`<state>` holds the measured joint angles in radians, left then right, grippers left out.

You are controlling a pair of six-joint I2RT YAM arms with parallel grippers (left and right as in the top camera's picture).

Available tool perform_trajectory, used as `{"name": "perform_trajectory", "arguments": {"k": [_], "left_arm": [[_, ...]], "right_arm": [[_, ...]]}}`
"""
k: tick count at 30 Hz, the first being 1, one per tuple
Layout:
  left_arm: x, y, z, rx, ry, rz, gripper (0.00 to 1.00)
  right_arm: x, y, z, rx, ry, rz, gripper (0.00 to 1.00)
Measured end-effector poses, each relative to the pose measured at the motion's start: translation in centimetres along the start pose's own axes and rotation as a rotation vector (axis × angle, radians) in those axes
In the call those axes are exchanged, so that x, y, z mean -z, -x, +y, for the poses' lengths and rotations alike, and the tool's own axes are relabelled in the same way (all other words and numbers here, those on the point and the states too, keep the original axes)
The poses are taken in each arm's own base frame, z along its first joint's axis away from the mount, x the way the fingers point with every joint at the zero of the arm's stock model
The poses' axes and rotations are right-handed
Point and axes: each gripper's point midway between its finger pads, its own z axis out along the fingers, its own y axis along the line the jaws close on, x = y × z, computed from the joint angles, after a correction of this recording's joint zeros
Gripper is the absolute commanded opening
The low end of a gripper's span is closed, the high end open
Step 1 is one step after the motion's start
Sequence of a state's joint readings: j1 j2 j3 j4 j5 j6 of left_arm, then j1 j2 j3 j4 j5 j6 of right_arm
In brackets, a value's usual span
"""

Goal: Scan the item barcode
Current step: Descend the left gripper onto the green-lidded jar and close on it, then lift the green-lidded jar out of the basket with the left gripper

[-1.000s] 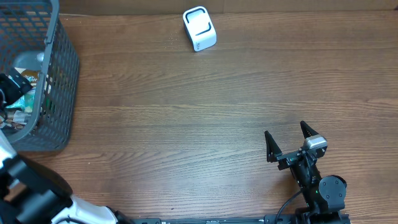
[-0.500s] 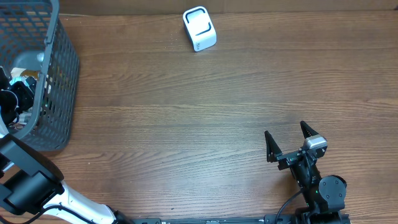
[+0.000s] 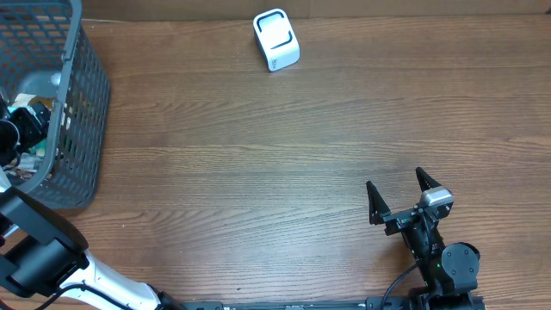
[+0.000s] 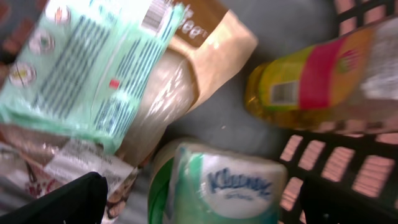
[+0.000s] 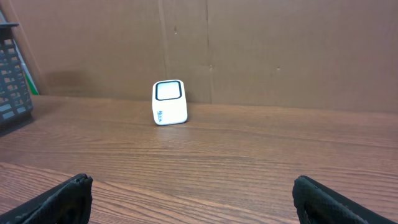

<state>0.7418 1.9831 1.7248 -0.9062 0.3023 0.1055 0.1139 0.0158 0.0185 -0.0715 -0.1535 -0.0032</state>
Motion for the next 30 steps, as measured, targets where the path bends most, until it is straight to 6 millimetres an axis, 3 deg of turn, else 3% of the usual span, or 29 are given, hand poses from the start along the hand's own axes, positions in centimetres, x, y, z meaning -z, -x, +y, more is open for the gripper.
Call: {"name": "perform_trajectory", "arguments": {"k": [10, 26, 30], "left_arm": [[0.2, 0.5, -0.6, -0.076, -0.029, -0.015, 1.0], [-2.6, -1.5, -1.5, -0.155, 0.006, 0.046, 1.0], [-3.6, -2.1, -1.0, -0.147, 0.013, 0.074, 0.93]], "right_arm": [[0.0, 0.0, 0.0, 0.0, 0.0, 0.0, 1.0], [0.0, 0.0, 0.0, 0.0, 0.0, 0.0, 1.0], [0.0, 0.0, 0.0, 0.0, 0.0, 0.0, 1.0]]}}
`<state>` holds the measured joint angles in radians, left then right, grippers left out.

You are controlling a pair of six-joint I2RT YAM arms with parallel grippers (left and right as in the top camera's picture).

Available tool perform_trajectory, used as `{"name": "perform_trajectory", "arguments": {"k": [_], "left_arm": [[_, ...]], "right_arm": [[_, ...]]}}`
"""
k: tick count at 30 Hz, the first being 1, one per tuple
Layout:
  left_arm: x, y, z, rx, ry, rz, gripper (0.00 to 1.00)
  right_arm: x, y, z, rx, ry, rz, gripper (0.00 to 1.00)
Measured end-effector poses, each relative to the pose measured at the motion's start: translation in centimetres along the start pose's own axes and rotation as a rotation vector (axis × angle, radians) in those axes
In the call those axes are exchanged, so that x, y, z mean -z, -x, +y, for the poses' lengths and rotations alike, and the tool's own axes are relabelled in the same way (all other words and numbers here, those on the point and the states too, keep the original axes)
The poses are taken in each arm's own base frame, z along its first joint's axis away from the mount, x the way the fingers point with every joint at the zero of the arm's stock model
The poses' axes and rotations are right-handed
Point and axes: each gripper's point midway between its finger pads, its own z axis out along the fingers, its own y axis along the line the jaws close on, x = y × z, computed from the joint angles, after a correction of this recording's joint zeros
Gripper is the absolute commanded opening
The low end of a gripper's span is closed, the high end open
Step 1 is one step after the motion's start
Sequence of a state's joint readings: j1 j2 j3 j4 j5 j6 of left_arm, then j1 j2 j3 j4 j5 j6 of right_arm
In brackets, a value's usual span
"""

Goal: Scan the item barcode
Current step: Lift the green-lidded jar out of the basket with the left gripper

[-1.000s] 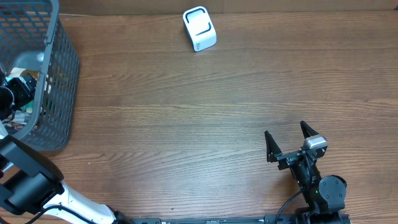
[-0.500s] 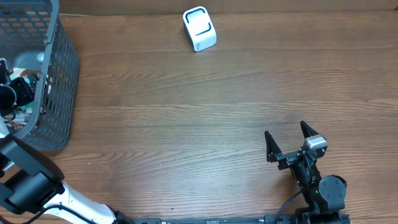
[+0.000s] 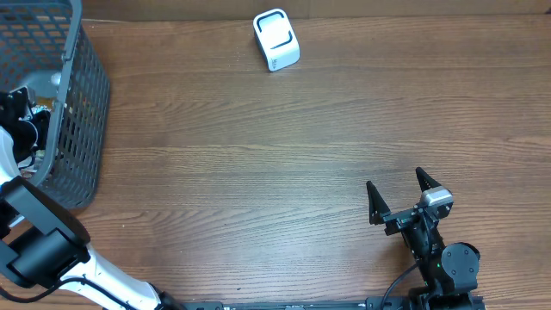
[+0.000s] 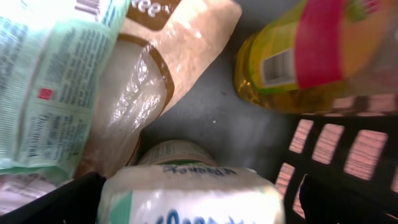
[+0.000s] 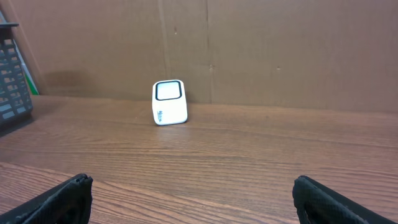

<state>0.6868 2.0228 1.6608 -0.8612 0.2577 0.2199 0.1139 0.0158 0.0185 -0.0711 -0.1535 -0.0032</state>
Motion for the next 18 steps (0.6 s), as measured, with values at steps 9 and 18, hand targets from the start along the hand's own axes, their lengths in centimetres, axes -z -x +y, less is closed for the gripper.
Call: {"name": "perform_trajectory", "arguments": {"k": [9, 18], "left_arm": [[-0.74, -0.71, 0.51, 0.015, 0.021, 0.03, 0.6], [-0.25, -0.71, 0.56, 0.044, 0.027, 0.041, 0.45]], "right_arm": [[0.0, -0.01, -0.01, 0.0, 0.0, 0.0, 1.0], [0.0, -0.01, 0.0, 0.0, 0.0, 0.0, 1.0]]}}
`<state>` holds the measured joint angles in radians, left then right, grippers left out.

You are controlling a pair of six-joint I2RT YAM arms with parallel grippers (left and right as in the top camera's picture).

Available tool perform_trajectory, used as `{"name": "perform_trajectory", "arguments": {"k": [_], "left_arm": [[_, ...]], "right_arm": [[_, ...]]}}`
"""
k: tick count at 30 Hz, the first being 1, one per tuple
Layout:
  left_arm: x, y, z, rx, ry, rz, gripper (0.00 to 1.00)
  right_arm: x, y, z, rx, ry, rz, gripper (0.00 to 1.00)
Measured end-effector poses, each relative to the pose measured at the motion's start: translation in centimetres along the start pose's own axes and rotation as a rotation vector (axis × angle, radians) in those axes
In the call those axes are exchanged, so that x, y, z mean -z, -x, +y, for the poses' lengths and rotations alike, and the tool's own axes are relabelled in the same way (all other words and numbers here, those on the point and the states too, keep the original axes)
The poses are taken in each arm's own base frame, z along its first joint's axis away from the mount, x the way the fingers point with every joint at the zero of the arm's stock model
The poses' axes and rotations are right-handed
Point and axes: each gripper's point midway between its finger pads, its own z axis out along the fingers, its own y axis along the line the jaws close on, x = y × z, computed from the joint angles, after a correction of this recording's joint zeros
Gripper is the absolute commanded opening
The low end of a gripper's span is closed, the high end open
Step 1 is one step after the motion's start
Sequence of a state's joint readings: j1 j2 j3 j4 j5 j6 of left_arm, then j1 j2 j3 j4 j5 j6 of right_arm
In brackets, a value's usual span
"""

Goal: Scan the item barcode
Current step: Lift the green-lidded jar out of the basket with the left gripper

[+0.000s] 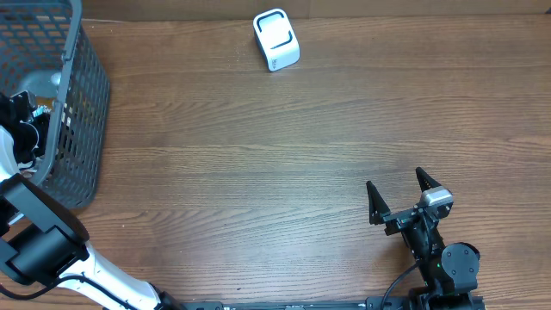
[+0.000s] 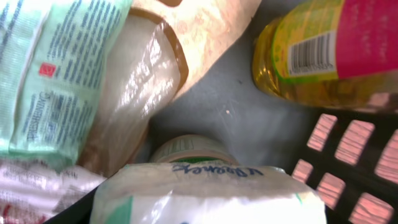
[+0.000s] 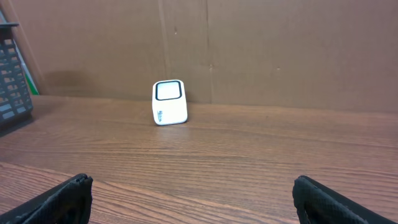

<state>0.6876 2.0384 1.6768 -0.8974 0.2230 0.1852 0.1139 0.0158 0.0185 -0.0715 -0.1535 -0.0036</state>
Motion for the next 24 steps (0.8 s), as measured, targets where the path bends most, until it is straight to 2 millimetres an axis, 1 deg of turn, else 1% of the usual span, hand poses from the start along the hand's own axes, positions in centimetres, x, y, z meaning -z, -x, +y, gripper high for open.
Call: {"name": "perform_trajectory", "arguments": {"k": [2, 3, 5, 6, 7, 8, 9, 11, 12, 13, 14, 16, 18, 20, 21, 23, 24], "left_arm": [[0.8, 0.4, -0.1, 0.016, 0.003, 0.001, 0.42], [1.6, 1.1, -0.1, 0.024, 0.007, -0.015, 0.39], [3.7, 3.3, -0.1, 0.04, 0.019, -0.073, 0.31], [5.0, 4.6, -0.1, 0.049, 0.026, -0.113, 0.24], [7.3, 6.7, -0.3, 0.059, 0.035, -0.182, 0.22], [9.6, 8.1, -0.5, 0.069, 0.04, -0.24, 0.2], [11.3, 9.0, -0.7, 0.075, 0.042, -0.276, 0.18], [15.7, 11.0, -1.6, 0.085, 0.045, -0.38, 0.14], [17.7, 11.6, -2.0, 0.087, 0.046, -0.424, 0.13], [20.1, 12.1, -2.7, 0.09, 0.043, -0.471, 0.12], [22.2, 12.4, -3.5, 0.088, 0.039, -0.508, 0.11], [25.4, 12.4, -5.4, 0.081, 0.022, -0.558, 0.08], [27.6, 12.1, -7.6, 0.071, -0.004, -0.587, 0.06], [28.9, 11.7, -10.1, 0.058, -0.042, -0.594, 0.05], [29.2, 11.2, -11.5, 0.051, -0.061, -0.585, 0.04], [29.7, 10.1, -14.4, 0.024, -0.102, -0.558, 0.04], [29.9, 9.2, -16.1, 0.007, -0.124, -0.537, 0.04]], "right_arm": [[0.0, 0.0, 0.0, 0.0, 0.0, 0.0, 1.0], [0.0, 0.0, 0.0, 0.0, 0.0, 0.0, 1.0], [0.0, 0.0, 0.0, 0.0, 0.0, 0.0, 1.0], [0.0, 0.0, 0.0, 0.0, 0.0, 0.0, 1.0], [0.0, 0.0, 0.0, 0.0, 0.0, 0.0, 1.0], [0.0, 0.0, 0.0, 0.0, 0.0, 0.0, 1.0], [0.0, 0.0, 0.0, 0.0, 0.0, 0.0, 1.0], [0.0, 0.0, 0.0, 0.0, 0.0, -0.001, 1.0], [0.0, 0.0, 0.0, 0.0, 0.0, 0.0, 1.0], [0.0, 0.0, 0.0, 0.0, 0.0, 0.0, 1.0], [0.0, 0.0, 0.0, 0.0, 0.0, 0.0, 1.0], [0.0, 0.0, 0.0, 0.0, 0.0, 0.0, 1.0], [0.0, 0.0, 0.0, 0.0, 0.0, 0.0, 1.0], [0.0, 0.0, 0.0, 0.0, 0.0, 0.0, 1.0], [0.0, 0.0, 0.0, -0.001, 0.0, 0.0, 1.0], [0.0, 0.0, 0.0, 0.0, 0.0, 0.0, 1.0], [0.0, 0.0, 0.0, 0.0, 0.0, 0.0, 1.0]]}}
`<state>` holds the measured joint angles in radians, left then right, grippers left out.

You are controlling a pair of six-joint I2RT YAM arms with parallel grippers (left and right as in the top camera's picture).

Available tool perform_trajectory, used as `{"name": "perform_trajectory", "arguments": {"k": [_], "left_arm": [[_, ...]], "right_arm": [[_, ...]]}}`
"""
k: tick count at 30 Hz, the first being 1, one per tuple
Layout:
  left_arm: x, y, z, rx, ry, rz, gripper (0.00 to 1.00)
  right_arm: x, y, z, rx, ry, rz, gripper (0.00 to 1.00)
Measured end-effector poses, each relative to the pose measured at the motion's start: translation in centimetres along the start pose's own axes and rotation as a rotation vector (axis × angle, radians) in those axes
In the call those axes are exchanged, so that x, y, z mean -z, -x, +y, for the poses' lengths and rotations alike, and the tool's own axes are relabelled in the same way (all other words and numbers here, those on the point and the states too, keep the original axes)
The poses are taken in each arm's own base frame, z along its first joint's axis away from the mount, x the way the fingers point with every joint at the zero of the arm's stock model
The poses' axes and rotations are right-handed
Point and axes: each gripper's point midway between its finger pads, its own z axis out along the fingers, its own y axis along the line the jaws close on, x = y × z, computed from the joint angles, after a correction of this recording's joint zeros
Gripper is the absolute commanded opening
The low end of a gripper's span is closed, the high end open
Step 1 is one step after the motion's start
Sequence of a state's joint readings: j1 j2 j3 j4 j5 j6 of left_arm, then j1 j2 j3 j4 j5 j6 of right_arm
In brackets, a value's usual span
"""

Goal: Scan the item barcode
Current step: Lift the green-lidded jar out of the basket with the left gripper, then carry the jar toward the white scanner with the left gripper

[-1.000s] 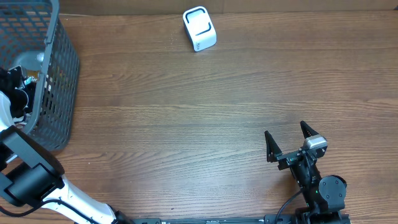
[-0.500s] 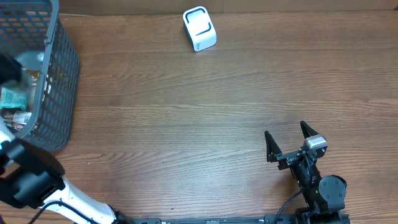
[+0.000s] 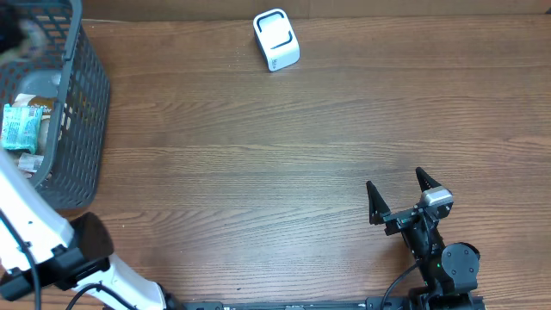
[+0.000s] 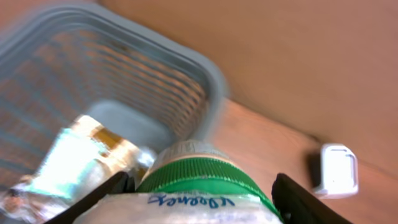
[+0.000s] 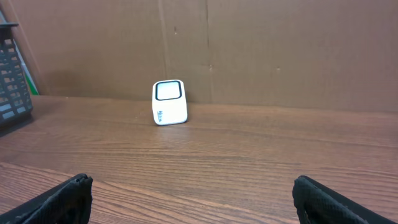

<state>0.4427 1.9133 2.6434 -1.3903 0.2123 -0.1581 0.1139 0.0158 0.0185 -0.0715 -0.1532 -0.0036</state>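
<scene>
A Kleenex tissue pack (image 4: 200, 173) with a green ribbed rim fills the bottom of the left wrist view, and my left gripper (image 4: 202, 200) is shut on it, one dark finger showing on each side. It hangs high above the grey mesh basket (image 4: 155, 68). The white barcode scanner (image 3: 276, 40) stands at the table's far edge, also seen as the scanner (image 4: 339, 169) and the scanner (image 5: 169, 102). My right gripper (image 3: 400, 200) rests open near the front right, nothing between its fingers (image 5: 68, 199).
The basket (image 3: 77, 103) sits at the table's left end and holds a pale green packet (image 3: 19, 127) and other goods. A brown cardboard wall (image 5: 261, 50) backs the table behind the scanner. Wood tabletop (image 3: 284, 172) lies between basket and scanner.
My left gripper was down inside the basket, closed around the Kleenex pack. Now it holds the pack well above the basket, with the scanner in its view. The right arm is unchanged.
First my left gripper hovered open over the Kleenex pack among the goods in the basket. It then sat lower with the pack between its fingers, and later tight around it. Now the pack is out of the basket, held in the air.
</scene>
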Motion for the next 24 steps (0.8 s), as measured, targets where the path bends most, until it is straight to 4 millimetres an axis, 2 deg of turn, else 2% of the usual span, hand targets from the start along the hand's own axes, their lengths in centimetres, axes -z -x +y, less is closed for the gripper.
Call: {"name": "perform_trajectory", "arguments": {"k": [2, 6, 8, 15, 20, 24], "left_arm": [[0.8, -1.7, -3.2, -0.026, -0.047, 0.053, 0.04], [2.0, -6.6, -9.6, -0.123, -0.118, 0.195, 0.04], [2.3, -9.3, -12.2, -0.184, -0.137, 0.267, 0.04], [3.0, -16.0, -20.9, -0.362, -0.243, 0.386, 0.04], [2.5, -21.2, -25.5, -0.431, -0.292, 0.498, 0.04], [1.2, -25.1, -28.1, -0.421, -0.277, 0.591, 0.04]], "right_arm": [[0.0, 0.0, 0.0, 0.0, 0.0, 0.0, 1.0], [0.0, 0.0, 0.0, 0.0, 0.0, 0.0, 1.0], [0.0, 0.0, 0.0, 0.0, 0.0, 0.0, 1.0], [0.0, 0.0, 0.0, 0.0, 0.0, 0.0, 1.0], [0.0, 0.0, 0.0, 0.0, 0.0, 0.0, 1.0], [0.0, 0.0, 0.0, 0.0, 0.0, 0.0, 1.0]]}}
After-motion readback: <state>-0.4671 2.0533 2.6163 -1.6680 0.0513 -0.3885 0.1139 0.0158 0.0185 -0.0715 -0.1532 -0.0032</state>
